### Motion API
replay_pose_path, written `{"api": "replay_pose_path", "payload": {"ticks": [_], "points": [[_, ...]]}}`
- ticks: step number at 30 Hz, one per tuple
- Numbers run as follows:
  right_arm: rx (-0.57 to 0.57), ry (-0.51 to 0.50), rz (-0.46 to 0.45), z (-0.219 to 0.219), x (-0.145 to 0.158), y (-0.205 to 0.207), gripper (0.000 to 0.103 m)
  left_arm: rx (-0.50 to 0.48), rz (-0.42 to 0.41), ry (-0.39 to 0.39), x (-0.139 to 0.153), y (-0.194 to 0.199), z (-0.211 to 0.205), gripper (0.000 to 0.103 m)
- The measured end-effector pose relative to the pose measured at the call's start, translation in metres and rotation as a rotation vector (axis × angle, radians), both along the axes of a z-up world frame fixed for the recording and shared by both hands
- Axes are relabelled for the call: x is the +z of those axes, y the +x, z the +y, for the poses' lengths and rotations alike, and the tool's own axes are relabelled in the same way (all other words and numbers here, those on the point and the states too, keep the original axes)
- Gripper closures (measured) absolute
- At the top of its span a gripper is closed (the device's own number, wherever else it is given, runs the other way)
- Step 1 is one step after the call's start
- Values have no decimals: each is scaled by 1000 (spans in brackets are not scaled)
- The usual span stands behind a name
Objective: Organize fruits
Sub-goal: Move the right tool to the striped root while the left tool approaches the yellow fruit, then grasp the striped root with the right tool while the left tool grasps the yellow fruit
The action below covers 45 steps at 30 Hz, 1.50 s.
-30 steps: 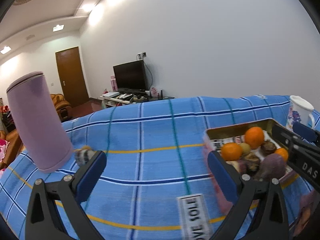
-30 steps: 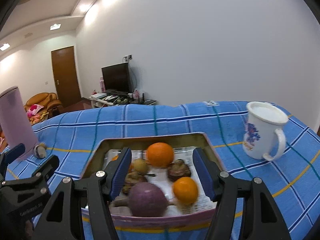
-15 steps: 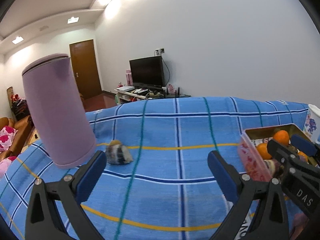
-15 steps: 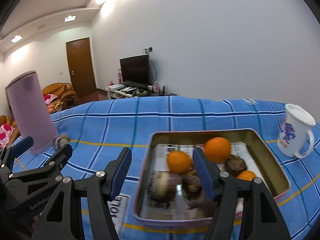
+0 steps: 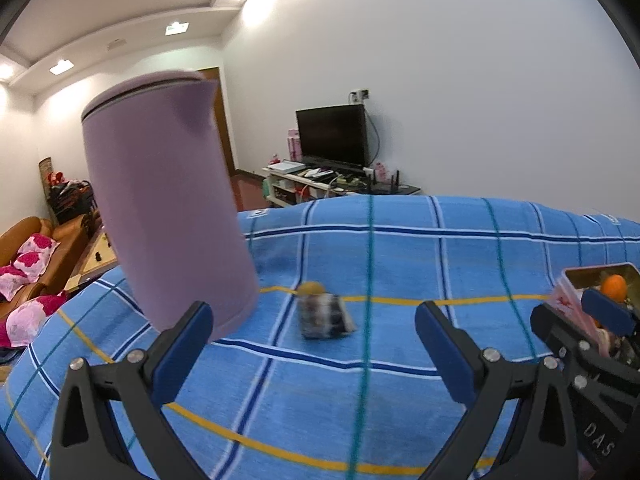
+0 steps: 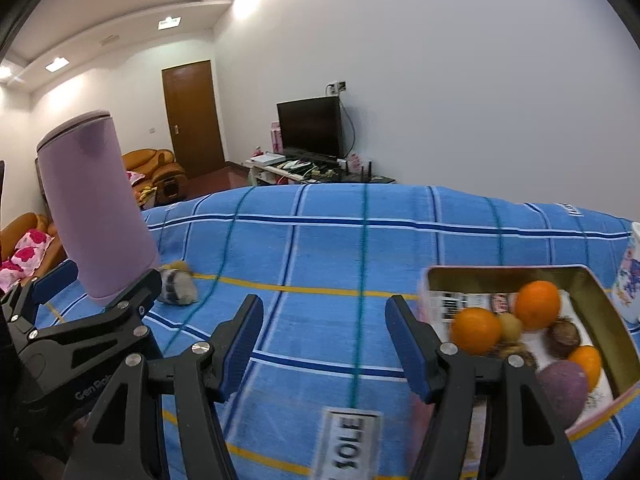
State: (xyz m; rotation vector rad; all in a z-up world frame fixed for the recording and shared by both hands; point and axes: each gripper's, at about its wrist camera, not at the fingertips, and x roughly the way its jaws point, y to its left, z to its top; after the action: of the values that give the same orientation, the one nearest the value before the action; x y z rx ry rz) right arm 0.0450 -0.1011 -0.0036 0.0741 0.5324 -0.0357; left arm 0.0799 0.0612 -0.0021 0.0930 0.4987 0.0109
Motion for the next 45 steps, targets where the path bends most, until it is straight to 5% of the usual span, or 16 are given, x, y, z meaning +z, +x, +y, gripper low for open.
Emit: {"api": "replay_pose_path", "payload": {"ticks": [10,16,25,29,33,36,42,45], "points": [[84,26,39,30,-6,32,38,166,47,-54,-9,24,57,0],[232,36,102,61,-13,58,38,317,68,6,-13,30,85,0],[430,62,211,119,-16,108,38,438,144,-44,-22,41,125,0],[425,31,279,141,-31,131,39,444,151,-46,-24,44,131,6],[380,-33,299,143,-37,141,59,430,157,-46,-26,47,134,6],[389,-6,326,134,-42,139,59,415,153,-36,-26,47,131,6],[356,-36,300,121,-39,119,59,369,147,-26,-25,45,123,6],[292,4,214,89,-21,100,59,320,125,-35,-21,43,114,6]]}}
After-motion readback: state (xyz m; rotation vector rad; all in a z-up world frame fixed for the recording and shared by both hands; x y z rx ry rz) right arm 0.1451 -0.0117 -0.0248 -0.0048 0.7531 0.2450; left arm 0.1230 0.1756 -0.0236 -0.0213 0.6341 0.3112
